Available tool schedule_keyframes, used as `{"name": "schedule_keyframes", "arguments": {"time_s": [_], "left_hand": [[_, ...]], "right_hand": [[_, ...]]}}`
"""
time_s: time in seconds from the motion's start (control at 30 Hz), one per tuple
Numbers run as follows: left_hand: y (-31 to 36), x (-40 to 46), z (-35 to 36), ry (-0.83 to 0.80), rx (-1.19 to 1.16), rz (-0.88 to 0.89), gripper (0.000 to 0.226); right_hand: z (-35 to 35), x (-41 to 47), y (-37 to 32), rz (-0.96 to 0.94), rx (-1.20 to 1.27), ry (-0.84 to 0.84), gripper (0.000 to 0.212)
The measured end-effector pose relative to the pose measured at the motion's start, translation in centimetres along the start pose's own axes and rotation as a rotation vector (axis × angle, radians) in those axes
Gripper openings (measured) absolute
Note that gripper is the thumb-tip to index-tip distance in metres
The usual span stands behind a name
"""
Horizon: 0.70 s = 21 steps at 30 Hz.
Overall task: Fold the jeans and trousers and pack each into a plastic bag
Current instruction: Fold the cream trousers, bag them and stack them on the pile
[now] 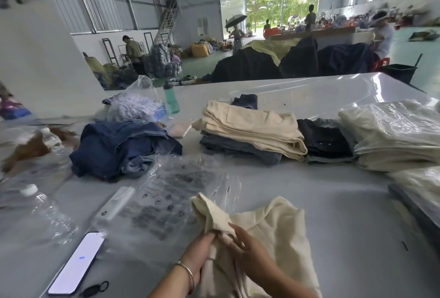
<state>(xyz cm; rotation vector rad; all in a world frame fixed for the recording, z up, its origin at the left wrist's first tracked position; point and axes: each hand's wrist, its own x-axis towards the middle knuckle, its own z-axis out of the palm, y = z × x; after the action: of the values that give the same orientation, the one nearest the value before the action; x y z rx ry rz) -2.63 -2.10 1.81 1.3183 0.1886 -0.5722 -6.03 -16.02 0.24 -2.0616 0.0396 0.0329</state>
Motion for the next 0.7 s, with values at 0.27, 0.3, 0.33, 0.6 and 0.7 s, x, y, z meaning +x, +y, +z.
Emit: {"name": "schedule_keyframes", "arguments": {"time_s": [0.27,0.3,0.33,0.6,0.7], "left_hand": [[0.9,0.9,-0.3,-0.048,0.128,-0.015,0.039],[1.7,1.0,-0.6,-0.079,0.077,-0.023,0.04],[2.6,1.1,-1.1,-0.107,0.027,-0.019,0.04],[7.8,5.1,-11.3,0.7,0.761,0.17,0.047],[5.8,5.7,-10.9,0.904,1.099,0.249,0.047]], "right_hand": [[-1.0,0.4,-2.0,0.019,-0.172,0.287,0.031],[-2.0,0.4,-2.3,0.017,-0.046,0.337,0.021],[-3.3,0.1,-2.6,0.013,0.136,0.366,0.016],[-19.6,-5.6,0.7,0.109,0.649,0.876,0.017],[-21.2,-7.6,4.6,0.285,0.545,0.937,0.013]]}}
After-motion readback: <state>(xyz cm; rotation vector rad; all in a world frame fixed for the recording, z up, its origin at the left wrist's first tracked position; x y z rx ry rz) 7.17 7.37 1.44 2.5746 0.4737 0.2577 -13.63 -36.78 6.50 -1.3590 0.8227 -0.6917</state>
